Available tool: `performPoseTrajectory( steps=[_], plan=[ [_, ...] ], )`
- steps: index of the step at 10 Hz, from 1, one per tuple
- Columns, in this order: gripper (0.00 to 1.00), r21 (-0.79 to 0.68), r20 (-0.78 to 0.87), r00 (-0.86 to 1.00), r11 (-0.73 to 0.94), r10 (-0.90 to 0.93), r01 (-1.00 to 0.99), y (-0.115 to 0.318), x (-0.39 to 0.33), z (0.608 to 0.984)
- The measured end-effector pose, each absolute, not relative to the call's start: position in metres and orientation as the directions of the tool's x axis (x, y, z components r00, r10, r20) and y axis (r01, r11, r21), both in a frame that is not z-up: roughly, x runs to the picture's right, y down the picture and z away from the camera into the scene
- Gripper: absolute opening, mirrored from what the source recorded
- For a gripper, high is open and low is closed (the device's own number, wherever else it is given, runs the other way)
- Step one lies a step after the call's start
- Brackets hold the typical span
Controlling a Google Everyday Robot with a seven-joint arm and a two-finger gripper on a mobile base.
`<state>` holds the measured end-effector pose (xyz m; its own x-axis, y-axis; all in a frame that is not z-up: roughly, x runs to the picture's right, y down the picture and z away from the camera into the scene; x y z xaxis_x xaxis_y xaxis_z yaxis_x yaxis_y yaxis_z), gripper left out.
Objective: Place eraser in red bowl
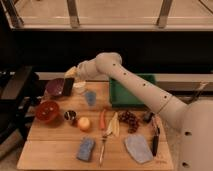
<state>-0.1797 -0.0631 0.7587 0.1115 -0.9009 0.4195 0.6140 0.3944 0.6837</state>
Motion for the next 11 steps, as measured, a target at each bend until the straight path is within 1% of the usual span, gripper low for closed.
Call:
performPoseTrajectory(
  steps=[2,8,11],
  plan=[
    [0.00,0.710,0.446,0.060,0.394,-0.893,0.584,-0.044,-0.208,0.750],
    [0.00,0.709,0.446,0.063,0.395,-0.893,0.584,-0.045,-0.206,0.750],
    [0.00,0.722,0.445,0.018,0.371,-0.895,0.584,-0.041,-0.217,0.748]
  ],
)
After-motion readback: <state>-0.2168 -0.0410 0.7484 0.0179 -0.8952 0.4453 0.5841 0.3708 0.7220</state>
